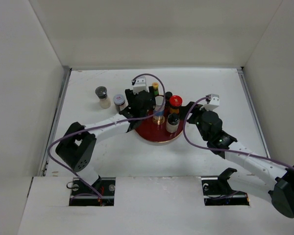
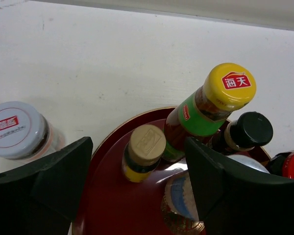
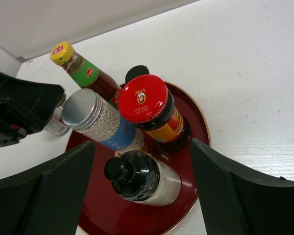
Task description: Organize the condiment bottles
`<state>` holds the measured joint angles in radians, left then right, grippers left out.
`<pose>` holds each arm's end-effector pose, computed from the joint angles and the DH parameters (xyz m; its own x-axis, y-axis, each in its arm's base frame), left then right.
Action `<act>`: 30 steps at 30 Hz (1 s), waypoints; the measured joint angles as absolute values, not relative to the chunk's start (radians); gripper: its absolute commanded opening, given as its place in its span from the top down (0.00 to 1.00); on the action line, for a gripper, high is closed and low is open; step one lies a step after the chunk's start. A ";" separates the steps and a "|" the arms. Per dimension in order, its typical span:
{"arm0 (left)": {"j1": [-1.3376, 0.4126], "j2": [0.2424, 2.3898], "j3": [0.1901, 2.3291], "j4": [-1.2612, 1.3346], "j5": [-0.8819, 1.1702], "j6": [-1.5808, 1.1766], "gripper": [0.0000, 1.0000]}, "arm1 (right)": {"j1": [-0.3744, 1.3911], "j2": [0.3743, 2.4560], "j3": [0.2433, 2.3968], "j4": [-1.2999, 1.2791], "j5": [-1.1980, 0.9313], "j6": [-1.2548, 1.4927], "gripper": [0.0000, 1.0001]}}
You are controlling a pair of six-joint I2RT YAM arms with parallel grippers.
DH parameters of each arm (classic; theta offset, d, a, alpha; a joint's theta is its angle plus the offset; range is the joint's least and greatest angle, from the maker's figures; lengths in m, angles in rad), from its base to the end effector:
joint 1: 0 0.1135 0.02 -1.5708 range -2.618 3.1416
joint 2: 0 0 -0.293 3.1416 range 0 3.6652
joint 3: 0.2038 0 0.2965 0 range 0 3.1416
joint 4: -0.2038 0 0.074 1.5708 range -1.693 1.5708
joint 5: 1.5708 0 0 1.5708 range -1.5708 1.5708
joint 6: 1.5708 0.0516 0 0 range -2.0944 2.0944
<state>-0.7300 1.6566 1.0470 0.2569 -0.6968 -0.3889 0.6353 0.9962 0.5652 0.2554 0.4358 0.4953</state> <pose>0.3381 -0.2582 0.2491 -0.2619 -0.1558 -0.9524 -0.0396 0.9878 -0.1507 0.2291 0.1418 0.2716 -0.2204 0.3728 -0.9013 -0.1121 0.9083 0.4031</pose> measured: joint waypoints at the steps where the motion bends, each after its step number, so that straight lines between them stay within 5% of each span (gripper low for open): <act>1: -0.730 1.628 1.028 0.257 -0.699 -0.388 0.23 | 0.635 0.996 0.565 0.255 0.435 0.495 0.15; 11: -0.607 1.326 0.878 0.234 -0.720 -0.435 0.18 | 0.635 0.996 0.565 0.255 0.435 0.495 0.05; 24: -0.427 1.628 0.965 0.093 -0.575 -0.462 0.14 | 0.635 0.996 0.565 0.262 0.435 0.495 0.00; 30: -0.421 1.707 1.023 0.099 -0.563 -0.461 0.28 | 0.635 0.997 0.565 0.263 0.435 0.495 0.00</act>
